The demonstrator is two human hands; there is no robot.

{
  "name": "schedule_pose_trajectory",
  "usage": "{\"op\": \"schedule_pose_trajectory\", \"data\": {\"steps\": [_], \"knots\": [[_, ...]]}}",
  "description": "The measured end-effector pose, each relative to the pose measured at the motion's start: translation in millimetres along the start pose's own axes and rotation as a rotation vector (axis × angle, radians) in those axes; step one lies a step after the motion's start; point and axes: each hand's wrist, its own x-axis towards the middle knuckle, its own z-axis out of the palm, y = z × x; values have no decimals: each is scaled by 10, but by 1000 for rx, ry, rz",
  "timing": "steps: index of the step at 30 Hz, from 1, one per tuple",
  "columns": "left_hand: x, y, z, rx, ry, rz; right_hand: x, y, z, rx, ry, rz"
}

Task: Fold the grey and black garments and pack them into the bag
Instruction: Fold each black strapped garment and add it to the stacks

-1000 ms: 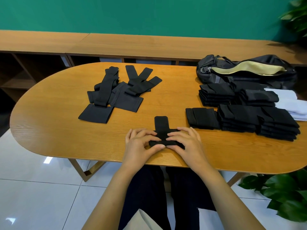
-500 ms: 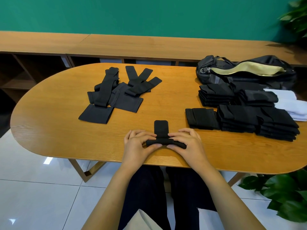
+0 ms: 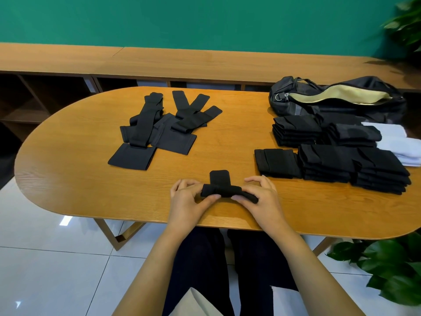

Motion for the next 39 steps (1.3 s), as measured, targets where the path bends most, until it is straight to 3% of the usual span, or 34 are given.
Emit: {"op": "schedule_pose_trajectory", "data": {"steps": [12, 18, 23, 30, 33, 39], "knots": [[-3, -7, 29, 31, 68, 1, 24, -15, 17, 126, 32, 145], [20, 17, 34, 129, 107, -13, 15, -65, -14, -76, 143, -30], [37, -10, -9, 137, 32, 49, -20, -70, -1, -260, -4, -105], [22, -9, -4, 207, -35, 73, -18, -129, -36, -136, 1, 42], [21, -8, 21, 219, 21, 61, -15, -144, -27, -140, 14, -93], [40, -45, 64, 216, 113, 45, -2, -178, -12, -403, -164, -315]]}}
